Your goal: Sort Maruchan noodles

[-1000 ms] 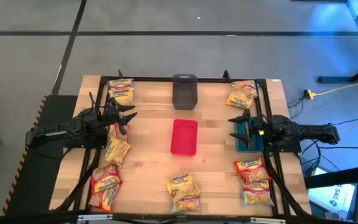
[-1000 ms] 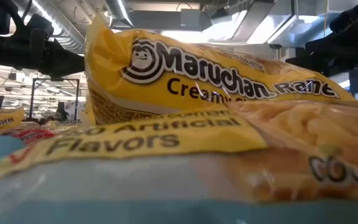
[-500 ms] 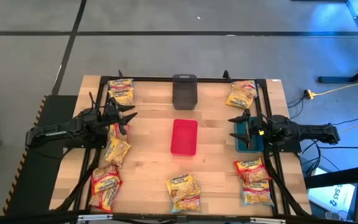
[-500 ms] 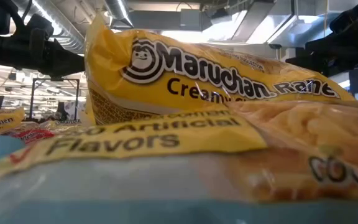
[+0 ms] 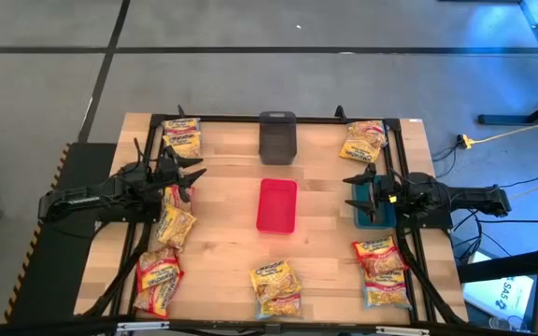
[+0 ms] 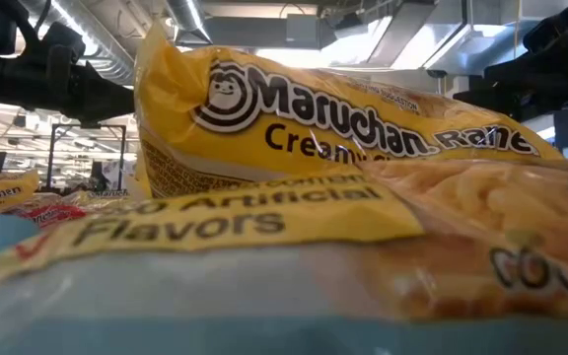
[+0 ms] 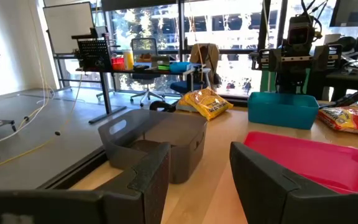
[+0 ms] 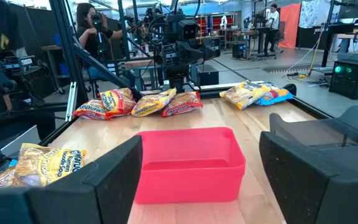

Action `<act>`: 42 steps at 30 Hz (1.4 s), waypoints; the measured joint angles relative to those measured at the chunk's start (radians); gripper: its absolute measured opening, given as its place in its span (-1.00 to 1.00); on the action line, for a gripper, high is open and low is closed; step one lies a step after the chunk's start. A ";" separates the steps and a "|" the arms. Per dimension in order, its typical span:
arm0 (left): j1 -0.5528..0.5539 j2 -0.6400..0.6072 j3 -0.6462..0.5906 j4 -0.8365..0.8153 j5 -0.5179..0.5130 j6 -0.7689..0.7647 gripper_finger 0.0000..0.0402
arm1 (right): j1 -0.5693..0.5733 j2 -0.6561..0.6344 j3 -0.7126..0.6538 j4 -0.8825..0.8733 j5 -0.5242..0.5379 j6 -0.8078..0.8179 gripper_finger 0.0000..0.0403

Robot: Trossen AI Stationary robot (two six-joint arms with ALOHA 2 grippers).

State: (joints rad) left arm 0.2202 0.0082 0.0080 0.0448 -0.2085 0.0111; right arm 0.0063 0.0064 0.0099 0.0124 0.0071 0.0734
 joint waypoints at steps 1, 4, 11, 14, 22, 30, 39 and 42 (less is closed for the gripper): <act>0.000 0.000 0.000 0.000 0.000 0.000 -0.19 | 0.000 0.000 0.000 0.000 0.000 0.000 0.46; 0.000 0.000 0.000 0.000 0.000 0.000 -0.19 | 0.000 0.000 0.000 0.000 0.000 0.000 0.46; 0.000 0.000 0.000 0.000 0.000 0.000 -0.19 | 0.000 0.000 0.000 0.000 0.000 0.000 0.46; 0.000 0.000 0.000 0.000 0.000 0.000 -0.19 | 0.000 0.000 0.000 0.000 0.000 0.000 0.46; 0.000 0.000 0.000 0.000 0.000 0.000 -0.19 | 0.000 0.000 0.000 0.000 0.000 0.000 0.46; 0.000 0.000 0.000 0.000 0.000 0.000 -0.19 | 0.000 0.000 0.000 0.000 0.000 0.000 0.46; 0.000 0.000 0.000 0.026 -0.024 -0.009 -0.19 | 0.000 0.000 0.000 0.005 0.000 0.000 0.46; 0.000 0.000 0.000 0.073 0.000 -0.060 -0.19 | 0.000 0.000 -0.003 0.034 0.010 -0.013 0.46</act>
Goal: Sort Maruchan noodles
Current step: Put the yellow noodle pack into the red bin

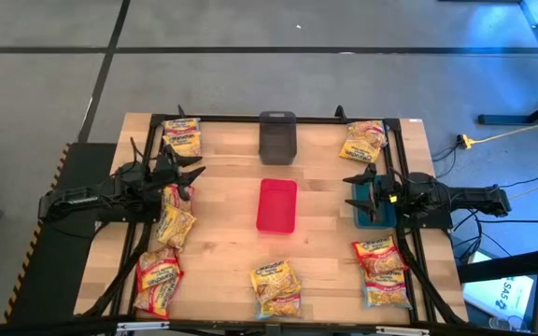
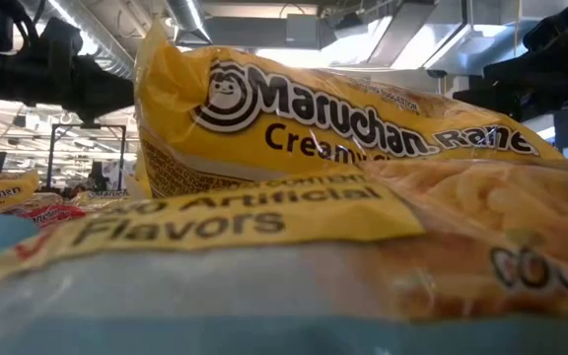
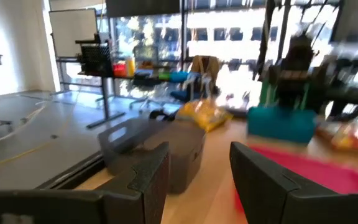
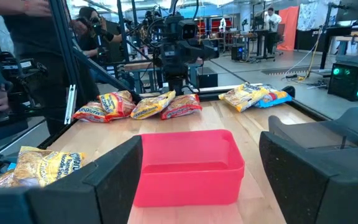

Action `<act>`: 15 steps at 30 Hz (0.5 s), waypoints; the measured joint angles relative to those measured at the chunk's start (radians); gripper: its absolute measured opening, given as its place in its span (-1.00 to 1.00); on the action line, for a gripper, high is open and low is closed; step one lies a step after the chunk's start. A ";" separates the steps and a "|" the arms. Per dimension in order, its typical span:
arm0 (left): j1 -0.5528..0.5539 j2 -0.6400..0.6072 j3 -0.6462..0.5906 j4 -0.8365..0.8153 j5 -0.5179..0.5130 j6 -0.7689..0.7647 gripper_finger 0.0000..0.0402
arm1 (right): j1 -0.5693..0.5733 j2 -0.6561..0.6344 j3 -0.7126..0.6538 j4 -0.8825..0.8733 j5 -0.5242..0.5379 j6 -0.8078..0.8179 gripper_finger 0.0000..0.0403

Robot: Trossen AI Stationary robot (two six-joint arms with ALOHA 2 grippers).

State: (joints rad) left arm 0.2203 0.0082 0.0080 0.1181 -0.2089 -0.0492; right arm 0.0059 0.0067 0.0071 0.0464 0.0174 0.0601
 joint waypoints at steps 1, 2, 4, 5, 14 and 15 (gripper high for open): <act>0.000 0.000 0.000 0.023 0.004 -0.005 -0.19 | 0.000 0.000 0.000 0.021 0.014 -0.018 0.46; 0.000 0.000 0.000 0.048 0.013 -0.008 -0.19 | 0.000 0.000 0.000 0.043 0.028 -0.016 0.46; 0.000 0.000 0.000 0.090 0.038 -0.016 -0.19 | 0.000 0.000 0.000 0.065 0.044 0.059 0.46; 0.000 0.000 0.000 0.105 0.045 -0.019 -0.19 | 0.000 0.000 0.000 0.076 0.063 0.084 0.46; 0.000 0.000 0.000 0.140 0.063 -0.076 -0.19 | 0.000 0.000 0.000 0.074 0.129 0.178 0.46; 0.000 0.000 0.000 0.140 0.059 -0.076 -0.19 | 0.000 0.000 0.000 0.074 0.128 0.177 0.46</act>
State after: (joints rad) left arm 0.2199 0.0082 0.0080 0.2577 -0.1504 -0.1251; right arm 0.0063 0.0063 0.0074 0.1204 0.1456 0.2374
